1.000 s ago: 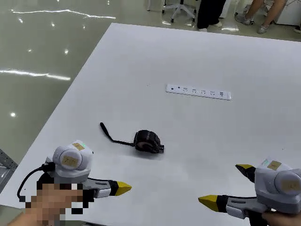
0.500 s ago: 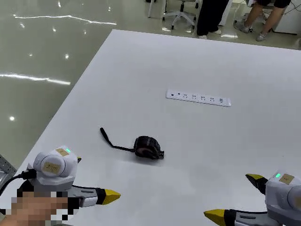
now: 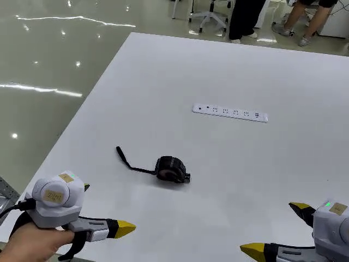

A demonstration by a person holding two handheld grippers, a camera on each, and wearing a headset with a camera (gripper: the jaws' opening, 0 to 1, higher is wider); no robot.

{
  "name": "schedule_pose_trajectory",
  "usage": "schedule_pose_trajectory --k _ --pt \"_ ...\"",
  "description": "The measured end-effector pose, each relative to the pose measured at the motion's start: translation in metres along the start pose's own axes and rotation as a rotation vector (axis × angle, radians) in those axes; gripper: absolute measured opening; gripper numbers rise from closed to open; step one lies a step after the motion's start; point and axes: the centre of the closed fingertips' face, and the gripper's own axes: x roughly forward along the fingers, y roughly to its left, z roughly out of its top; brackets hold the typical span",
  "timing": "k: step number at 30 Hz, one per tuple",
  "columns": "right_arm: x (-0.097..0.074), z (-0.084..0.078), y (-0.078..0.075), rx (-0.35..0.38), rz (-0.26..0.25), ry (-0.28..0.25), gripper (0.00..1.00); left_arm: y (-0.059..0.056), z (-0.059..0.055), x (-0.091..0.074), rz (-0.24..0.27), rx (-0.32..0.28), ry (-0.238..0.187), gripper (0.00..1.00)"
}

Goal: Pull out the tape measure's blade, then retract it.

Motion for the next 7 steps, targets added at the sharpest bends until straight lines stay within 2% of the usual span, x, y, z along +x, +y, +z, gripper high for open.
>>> schedule_pose_trajectory --k 7 --pt "0.0008 -0.0026 -0.0005 0.004 0.002 0.005 1.00 0.0009 0.0005 0.0005 0.004 -0.010 -0.001 0.99"
